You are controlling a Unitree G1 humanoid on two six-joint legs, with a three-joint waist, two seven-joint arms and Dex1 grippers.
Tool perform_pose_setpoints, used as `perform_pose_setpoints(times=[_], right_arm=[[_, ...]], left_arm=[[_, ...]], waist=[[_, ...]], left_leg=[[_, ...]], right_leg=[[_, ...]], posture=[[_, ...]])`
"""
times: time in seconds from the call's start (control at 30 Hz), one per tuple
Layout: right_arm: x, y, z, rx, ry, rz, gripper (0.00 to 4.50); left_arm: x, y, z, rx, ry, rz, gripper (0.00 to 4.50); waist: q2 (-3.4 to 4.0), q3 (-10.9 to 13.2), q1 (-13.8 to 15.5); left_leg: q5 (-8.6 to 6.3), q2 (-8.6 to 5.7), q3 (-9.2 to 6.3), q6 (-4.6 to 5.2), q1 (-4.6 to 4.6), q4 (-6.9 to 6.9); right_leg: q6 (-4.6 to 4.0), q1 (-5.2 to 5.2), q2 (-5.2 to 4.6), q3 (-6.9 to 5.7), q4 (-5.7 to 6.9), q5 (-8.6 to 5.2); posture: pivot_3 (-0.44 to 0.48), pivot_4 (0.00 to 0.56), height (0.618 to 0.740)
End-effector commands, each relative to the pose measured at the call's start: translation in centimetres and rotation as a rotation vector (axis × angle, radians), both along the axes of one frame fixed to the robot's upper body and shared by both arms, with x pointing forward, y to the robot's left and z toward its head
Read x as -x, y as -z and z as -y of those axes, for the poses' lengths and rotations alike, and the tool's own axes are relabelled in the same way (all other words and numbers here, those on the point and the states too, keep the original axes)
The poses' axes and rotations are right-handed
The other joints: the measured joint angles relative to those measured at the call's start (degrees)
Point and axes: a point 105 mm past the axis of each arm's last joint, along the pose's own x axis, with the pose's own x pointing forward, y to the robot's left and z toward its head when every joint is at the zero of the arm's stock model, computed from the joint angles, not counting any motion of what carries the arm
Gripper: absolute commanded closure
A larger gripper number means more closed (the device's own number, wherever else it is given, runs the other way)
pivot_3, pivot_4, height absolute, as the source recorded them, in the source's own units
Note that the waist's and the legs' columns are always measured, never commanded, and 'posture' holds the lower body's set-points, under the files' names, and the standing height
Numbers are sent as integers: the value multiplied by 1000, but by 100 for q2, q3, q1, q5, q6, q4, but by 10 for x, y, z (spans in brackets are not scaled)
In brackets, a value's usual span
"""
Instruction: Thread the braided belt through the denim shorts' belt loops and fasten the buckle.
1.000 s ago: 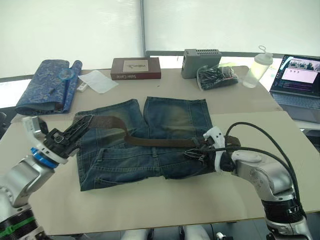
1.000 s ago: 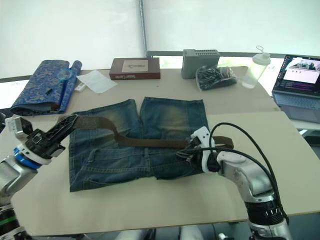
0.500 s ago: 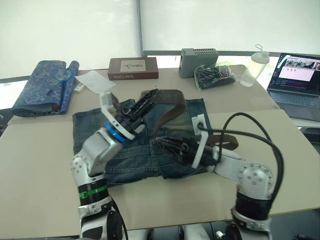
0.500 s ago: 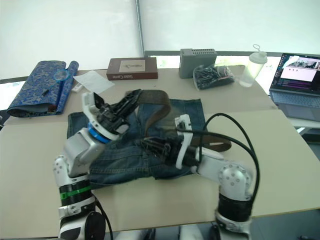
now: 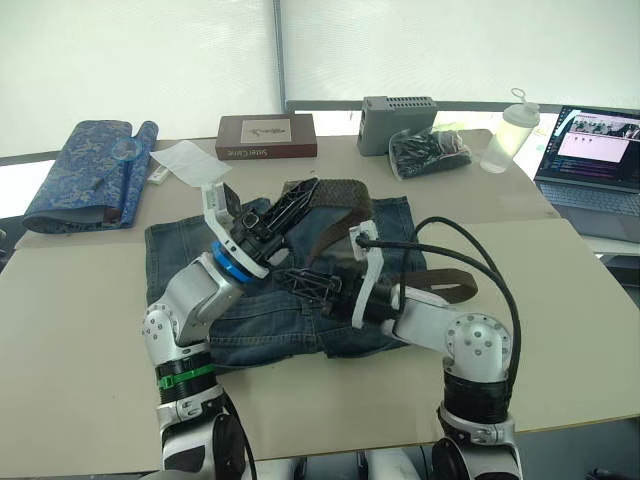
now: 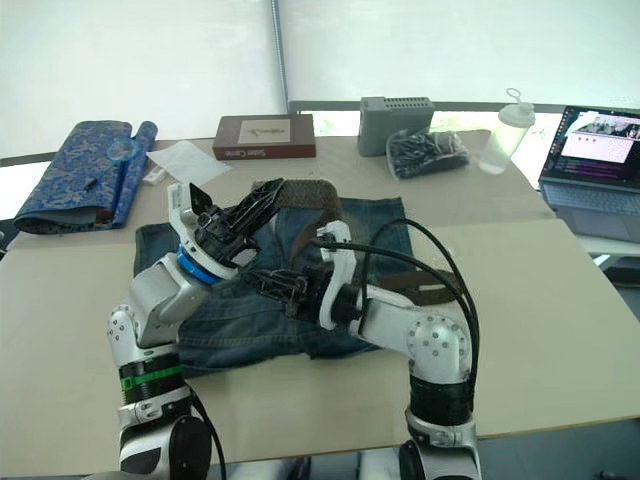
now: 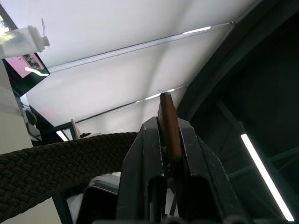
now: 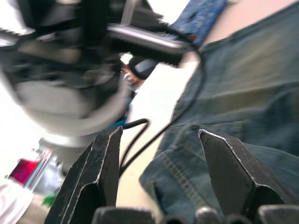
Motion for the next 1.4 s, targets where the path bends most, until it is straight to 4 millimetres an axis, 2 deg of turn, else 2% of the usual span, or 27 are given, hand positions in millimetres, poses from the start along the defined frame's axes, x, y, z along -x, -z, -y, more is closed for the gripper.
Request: perform_pose_setpoints(times=[0.03, 0.07, 0.17, 0.23, 0.33, 0.57, 0.67, 0.77, 1.3, 1.4], right_arm=[[7, -16, 3, -19, -40, 94, 1562], [6, -16, 4, -17, -37, 99, 1562], [-29, -15, 7, -14, 154, 84, 1562], [-46, -15, 10, -44, 266, 49, 1562], [-58, -18, 18, -134, 372, -5, 1562], [-53, -22, 32, -209, 406, 10, 1562], [-32, -35, 26, -254, 269, 95, 1562], [-18, -29, 21, -203, 181, 132, 1562], [-27, -36, 27, -286, 236, 70, 1562], [-27, -27, 32, -200, 247, 96, 1562]], left_arm=[[1, -10, -3, 15, 0, 34, 4500], [2, -9, -2, 7, 5, 35, 4500], [8, -3, 0, -5, 20, 40, 4500], [10, -2, -1, -11, 19, 46, 4500], [12, 4, -7, -32, 2, 42, 4500], [12, 21, -21, -85, -36, -7, 4500], [8, 34, -21, -137, -66, -79, 4500], [5, 29, -19, -106, -90, -90, 4500], [11, 24, -5, -129, -101, -91, 4500], [5, 14, -9, -62, -147, -106, 4500]], waist=[[0, 0, 0], [0, 0, 0], [0, 0, -11], [0, 0, -36], [0, 0, -48], [2, 1, -55], [4, 2, -69], [5, 3, -77], [5, 3, -79], [5, 3, -70]], left_leg=[[-1, 0, 0, 0, 0, 0], [-1, 1, 0, 0, 0, 0], [-1, 4, 0, 0, 0, 0], [-1, 5, 1, 0, 2, -1], [4, 7, 0, -8, 1, -5], [9, -2, 0, -15, -6, -4], [-1, 2, 0, 0, -5, -5], [-1, 5, 0, 0, -5, -5], [-4, 4, 0, 3, -3, -5], [-4, 4, 0, 4, -3, -5]], right_leg=[[0, 0, 0, 0, -1, 0], [0, 0, 0, -1, -1, 0], [0, -2, 3, 0, 2, 0], [-1, -3, 3, 3, 6, 0], [-4, -10, 5, 5, 9, -1], [-2, -11, 0, 4, 2, -1], [-2, -14, 4, 4, 6, -1], [-3, -14, 5, 4, 5, -1], [-3, -10, 2, 5, 4, -1], [-3, -9, 2, 5, 3, -1]], posture=[[0, 150, 740], [0, 150, 740], [0, 150, 740], [0, 150, 740], [0, 150, 740], [0, 150, 740], [0, 150, 740], [0, 150, 740], [0, 150, 740], [0, 150, 740]])
